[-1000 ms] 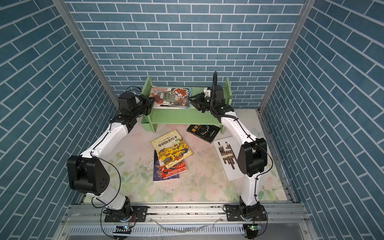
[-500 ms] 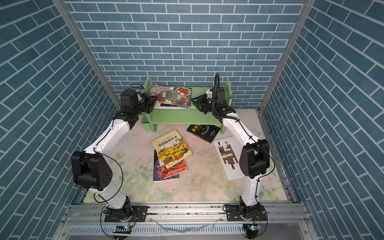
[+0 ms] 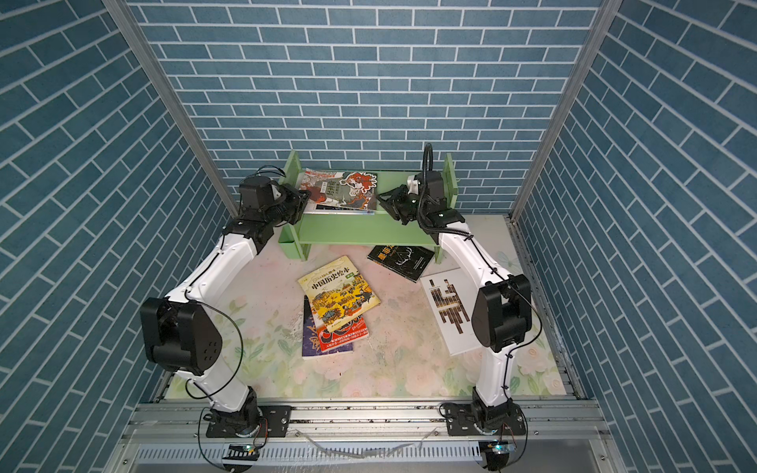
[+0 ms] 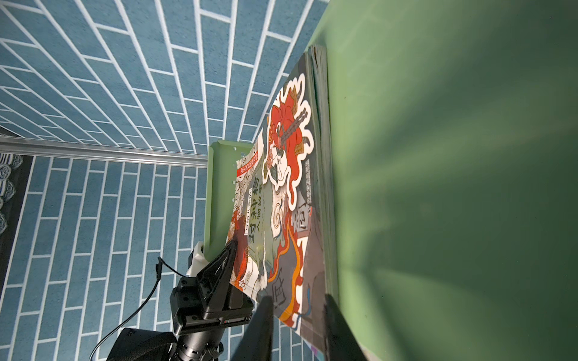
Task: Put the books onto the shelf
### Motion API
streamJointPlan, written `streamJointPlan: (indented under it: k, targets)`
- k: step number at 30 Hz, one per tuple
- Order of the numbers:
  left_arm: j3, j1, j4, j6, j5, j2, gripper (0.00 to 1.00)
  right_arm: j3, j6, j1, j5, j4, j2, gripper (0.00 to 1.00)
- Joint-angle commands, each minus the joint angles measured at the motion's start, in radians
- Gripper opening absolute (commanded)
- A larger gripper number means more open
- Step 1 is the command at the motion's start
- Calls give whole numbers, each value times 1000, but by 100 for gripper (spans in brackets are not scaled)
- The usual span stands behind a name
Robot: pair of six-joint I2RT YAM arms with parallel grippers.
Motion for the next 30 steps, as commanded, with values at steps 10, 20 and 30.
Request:
streamJointPlan:
  k: [10,20,30]
  targets:
    - [5,1,3,-5,-16,-19,9,8,-46,40,7,-37,-26,28]
    - [34,21,-27,-7,79,-25,9,6,-59,41,18,-49,-37,27]
    - [50,25,-65,1,105,-10,9,8,-62,51,21,-51,-36,27]
